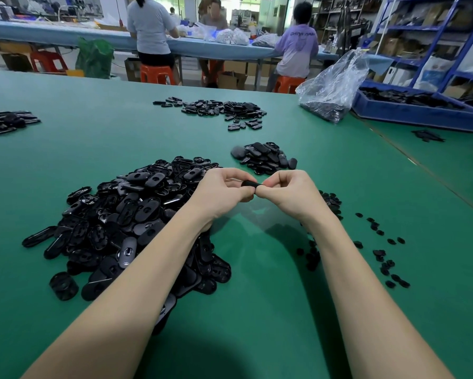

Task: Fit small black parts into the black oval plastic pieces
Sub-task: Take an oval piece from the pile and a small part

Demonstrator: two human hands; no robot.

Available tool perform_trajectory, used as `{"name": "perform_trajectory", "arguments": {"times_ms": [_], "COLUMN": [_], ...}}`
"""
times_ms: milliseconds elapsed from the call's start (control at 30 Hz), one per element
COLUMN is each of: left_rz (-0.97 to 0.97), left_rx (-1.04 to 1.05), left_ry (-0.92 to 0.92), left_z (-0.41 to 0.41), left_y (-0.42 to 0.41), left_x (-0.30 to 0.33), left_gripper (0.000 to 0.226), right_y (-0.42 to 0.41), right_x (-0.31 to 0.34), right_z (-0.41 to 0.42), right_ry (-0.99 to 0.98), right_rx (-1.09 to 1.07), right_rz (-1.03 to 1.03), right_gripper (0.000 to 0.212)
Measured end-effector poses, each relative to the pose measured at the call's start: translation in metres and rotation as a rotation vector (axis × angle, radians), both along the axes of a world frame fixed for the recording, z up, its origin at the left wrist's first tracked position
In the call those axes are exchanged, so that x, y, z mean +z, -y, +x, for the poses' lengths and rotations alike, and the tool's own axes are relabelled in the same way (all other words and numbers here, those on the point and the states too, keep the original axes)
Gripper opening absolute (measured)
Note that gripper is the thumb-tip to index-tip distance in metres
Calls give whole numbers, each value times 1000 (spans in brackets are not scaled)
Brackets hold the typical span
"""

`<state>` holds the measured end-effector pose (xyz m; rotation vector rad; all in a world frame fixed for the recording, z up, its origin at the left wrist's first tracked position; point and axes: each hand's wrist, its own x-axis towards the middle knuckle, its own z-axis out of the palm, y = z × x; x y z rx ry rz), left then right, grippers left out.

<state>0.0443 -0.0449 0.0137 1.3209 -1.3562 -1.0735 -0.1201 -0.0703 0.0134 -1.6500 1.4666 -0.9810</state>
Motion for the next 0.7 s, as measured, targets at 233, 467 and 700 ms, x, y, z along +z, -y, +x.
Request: {"name": "perform_trajectory", "arguments": {"times_ms": [233, 467, 700], "left_rz": [14, -3, 36], "left_rx": [24, 4, 88], "left_ry": [29, -14, -165], "left_z": [0, 3, 7], "left_y": [1, 4, 9], "left_x": [-3, -5, -9], "left_gripper": [17, 16, 18], "right_y": [0, -2, -1], "right_x": [-5, -4, -2], "right_z": [2, 3, -1], "right_ry": [-1, 67, -88], "right_rx": [-21, 11, 115], "right_rz": [9, 0, -207], "right_gripper": [19, 20, 19]}}
